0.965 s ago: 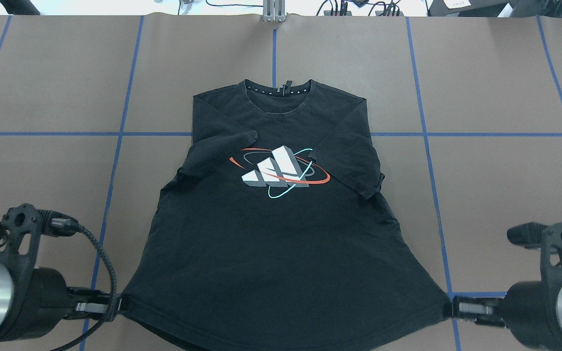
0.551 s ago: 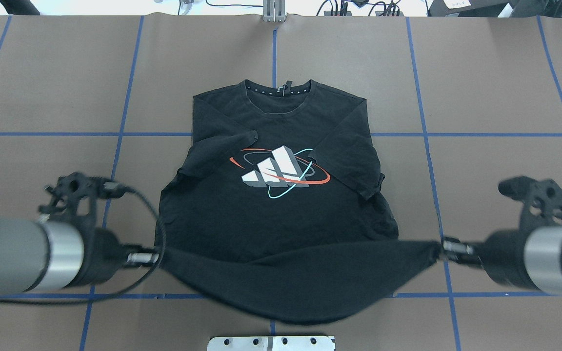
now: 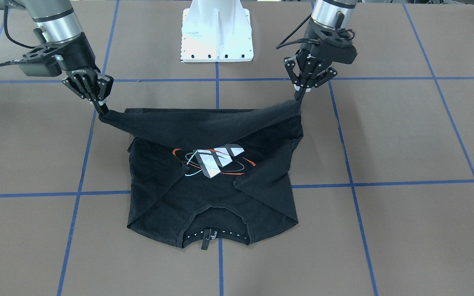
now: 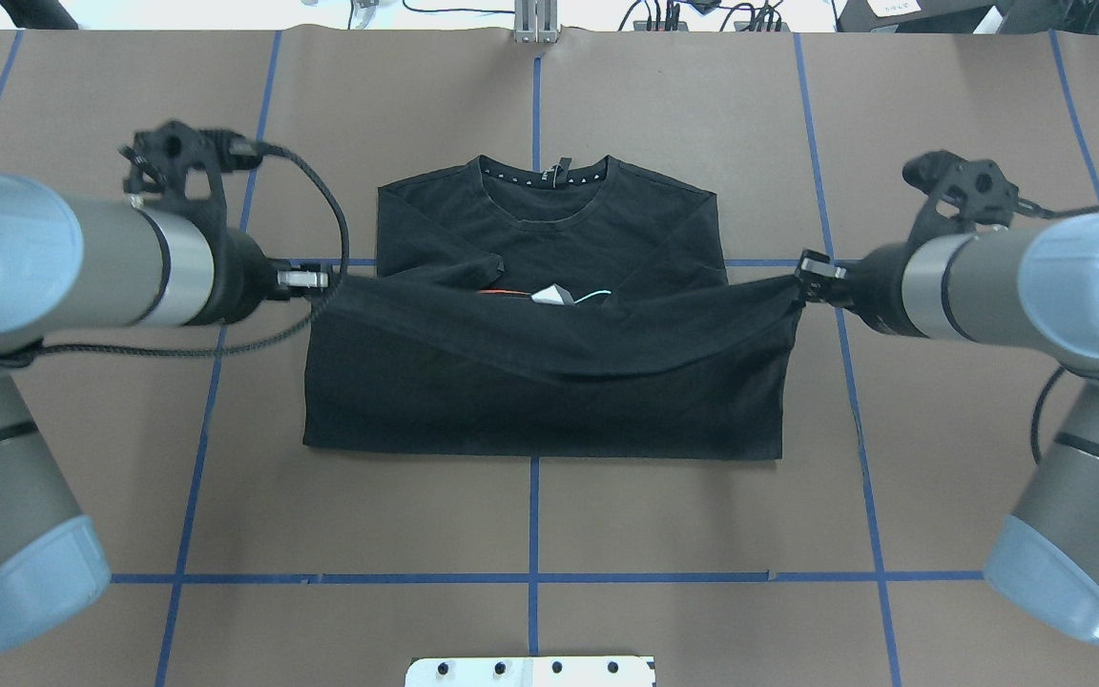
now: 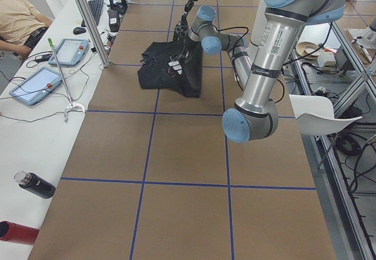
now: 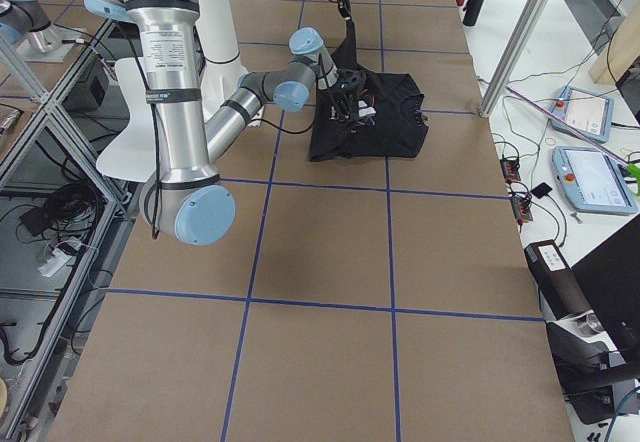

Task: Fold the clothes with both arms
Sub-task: 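Lift the hem with both grippers and fold it toward the collar, then lay the folded hem near the collar and open both grippers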

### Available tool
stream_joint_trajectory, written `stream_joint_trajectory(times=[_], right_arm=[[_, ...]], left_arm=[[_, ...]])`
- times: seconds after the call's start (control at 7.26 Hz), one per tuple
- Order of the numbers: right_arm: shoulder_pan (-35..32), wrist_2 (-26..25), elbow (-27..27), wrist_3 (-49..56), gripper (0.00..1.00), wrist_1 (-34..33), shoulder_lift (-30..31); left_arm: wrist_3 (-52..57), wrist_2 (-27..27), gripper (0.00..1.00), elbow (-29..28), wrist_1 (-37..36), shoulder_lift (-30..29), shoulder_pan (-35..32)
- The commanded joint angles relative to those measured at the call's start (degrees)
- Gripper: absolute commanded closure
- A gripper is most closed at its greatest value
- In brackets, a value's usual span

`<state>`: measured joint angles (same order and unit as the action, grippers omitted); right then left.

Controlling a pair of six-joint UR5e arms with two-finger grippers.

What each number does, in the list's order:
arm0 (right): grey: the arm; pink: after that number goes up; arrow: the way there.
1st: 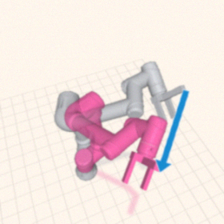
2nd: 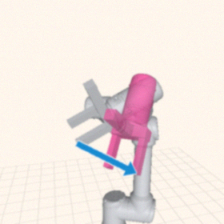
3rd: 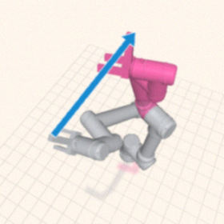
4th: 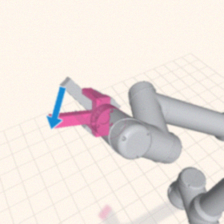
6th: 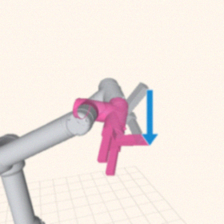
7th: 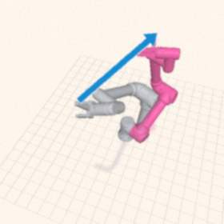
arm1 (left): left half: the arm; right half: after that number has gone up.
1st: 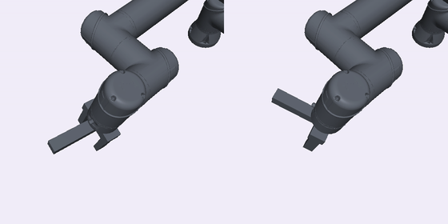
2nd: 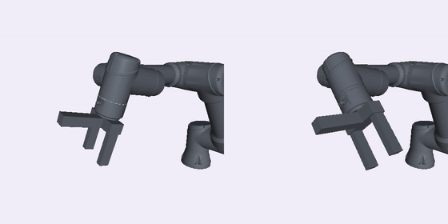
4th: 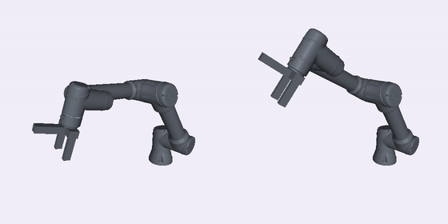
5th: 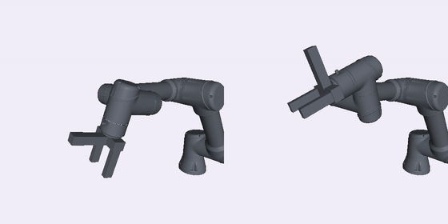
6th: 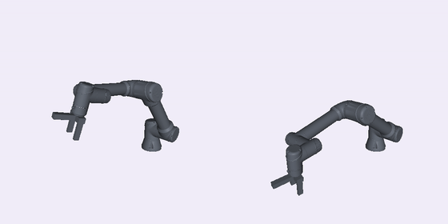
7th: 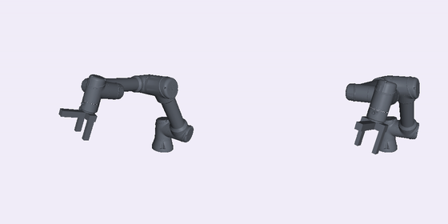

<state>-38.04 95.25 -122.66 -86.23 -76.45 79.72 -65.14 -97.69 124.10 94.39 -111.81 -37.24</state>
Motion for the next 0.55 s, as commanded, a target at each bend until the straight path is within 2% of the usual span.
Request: stream_joint_trajectory(times=[0.0, 0.14, 0.41], right_arm=[[-1.51, -3.56, 6.97, 0.19, 1.0, -0.37, -6.83], [-2.21, -3.67, 8.83, 0.19, 1.0, -0.28, -8.25], [-3.35, -4.19, 14.18, 0.28, 1.0, -0.37, -12.37]], left_arm=[[2.45, -0.04, 1.0, -1.75, 0.01, -2.35, -4.57], [2.73, 0.04, 1.0, -5.94, 0.88, -3.49, -5.46], [3.43, 3.1, 1.0, -19.44, 10.23, -7.09, -6.0]])
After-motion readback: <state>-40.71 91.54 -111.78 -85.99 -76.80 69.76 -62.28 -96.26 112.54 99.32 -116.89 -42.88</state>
